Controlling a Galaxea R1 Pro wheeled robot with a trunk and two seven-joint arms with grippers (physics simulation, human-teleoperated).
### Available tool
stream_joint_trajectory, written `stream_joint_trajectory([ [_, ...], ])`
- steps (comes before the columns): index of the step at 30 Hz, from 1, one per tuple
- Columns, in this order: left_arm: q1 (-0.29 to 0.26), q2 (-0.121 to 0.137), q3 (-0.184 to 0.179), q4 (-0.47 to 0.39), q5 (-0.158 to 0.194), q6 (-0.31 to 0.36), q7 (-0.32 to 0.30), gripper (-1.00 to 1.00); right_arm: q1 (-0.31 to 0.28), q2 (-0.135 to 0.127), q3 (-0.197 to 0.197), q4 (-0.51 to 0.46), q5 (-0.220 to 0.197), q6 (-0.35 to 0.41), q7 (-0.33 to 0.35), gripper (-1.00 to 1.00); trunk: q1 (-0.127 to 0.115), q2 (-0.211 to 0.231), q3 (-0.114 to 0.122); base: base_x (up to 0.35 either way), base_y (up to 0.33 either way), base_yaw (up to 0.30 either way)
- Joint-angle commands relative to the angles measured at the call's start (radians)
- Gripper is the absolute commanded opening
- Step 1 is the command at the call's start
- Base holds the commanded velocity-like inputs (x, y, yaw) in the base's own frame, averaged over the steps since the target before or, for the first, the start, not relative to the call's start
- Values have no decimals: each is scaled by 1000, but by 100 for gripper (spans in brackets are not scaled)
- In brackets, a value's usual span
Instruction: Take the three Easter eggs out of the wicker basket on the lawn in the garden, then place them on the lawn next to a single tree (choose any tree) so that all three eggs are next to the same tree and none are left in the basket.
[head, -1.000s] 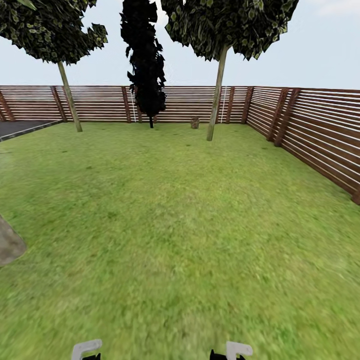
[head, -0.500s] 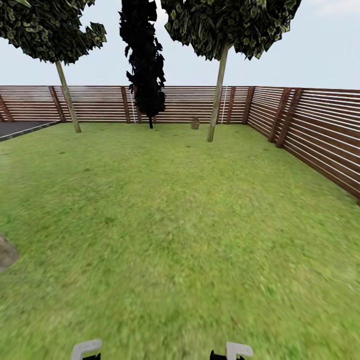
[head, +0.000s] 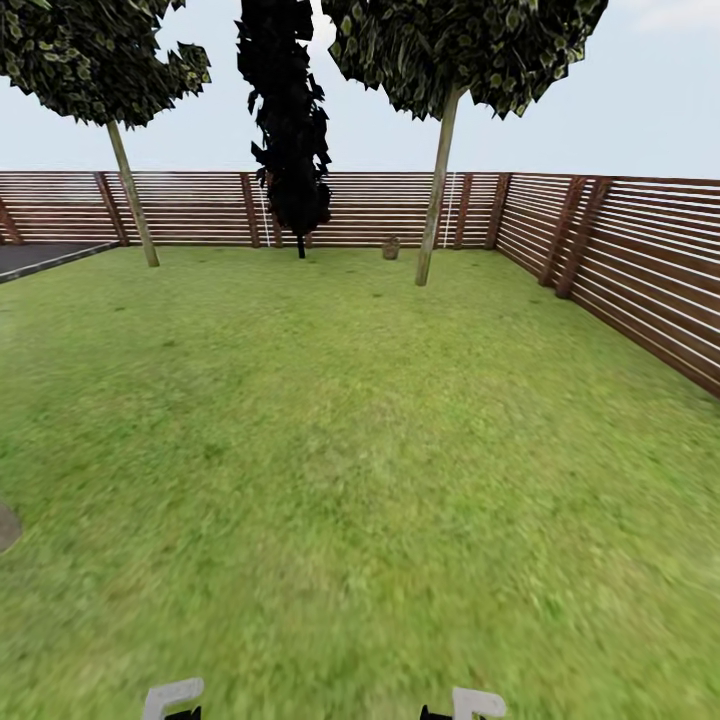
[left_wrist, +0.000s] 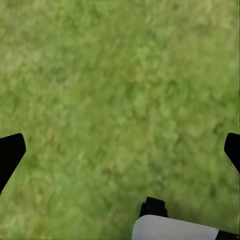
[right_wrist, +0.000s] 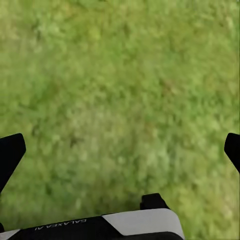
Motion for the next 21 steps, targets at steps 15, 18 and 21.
stream_joint_trajectory([
  [15,-1,1,3,1,-1,-4,1,100,-1,0,3,1,-5,-4,-5,100,1,-2,-2,259,0,0],
  [18,-1,1,3,1,-1,-4,0,100,-1,0,3,1,-5,-4,-5,100,1,-2,-2,256,0,0],
  [21,-1,0,3,1,-1,-5,0,100,-1,0,3,1,-5,-4,-6,100,1,-2,-2,255,0,0],
])
